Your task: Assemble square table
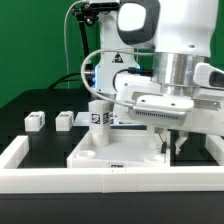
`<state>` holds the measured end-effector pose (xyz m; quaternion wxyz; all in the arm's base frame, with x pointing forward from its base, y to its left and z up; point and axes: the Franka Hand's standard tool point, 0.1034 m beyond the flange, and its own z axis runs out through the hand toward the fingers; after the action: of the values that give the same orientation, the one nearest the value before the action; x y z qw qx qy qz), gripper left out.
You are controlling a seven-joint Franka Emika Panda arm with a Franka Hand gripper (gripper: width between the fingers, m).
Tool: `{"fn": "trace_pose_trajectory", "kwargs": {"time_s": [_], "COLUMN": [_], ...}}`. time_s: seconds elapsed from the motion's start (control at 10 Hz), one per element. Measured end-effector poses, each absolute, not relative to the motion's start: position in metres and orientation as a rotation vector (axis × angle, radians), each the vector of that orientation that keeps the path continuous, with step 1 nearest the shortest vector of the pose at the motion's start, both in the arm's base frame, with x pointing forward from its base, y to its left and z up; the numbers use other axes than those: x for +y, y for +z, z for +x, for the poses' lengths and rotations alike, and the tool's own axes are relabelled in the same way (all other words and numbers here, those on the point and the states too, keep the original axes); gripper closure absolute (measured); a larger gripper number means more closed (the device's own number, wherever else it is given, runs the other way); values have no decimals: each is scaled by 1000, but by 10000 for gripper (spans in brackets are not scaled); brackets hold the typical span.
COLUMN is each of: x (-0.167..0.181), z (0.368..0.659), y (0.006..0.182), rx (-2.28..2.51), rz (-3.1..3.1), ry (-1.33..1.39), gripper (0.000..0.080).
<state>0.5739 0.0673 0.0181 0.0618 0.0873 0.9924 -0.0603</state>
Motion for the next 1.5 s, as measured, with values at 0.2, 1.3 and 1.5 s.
{"fn": "trace_pose_trajectory", "kwargs": {"time_s": [0.2,1.3,1.5], "x": [64,102,103], "z": [574,565,564], "y": [18,18,18], "rx": [3000,3035,3035], "rz": [269,111,105], "ry": [-183,-297,-304], "gripper": [736,736,736]}}
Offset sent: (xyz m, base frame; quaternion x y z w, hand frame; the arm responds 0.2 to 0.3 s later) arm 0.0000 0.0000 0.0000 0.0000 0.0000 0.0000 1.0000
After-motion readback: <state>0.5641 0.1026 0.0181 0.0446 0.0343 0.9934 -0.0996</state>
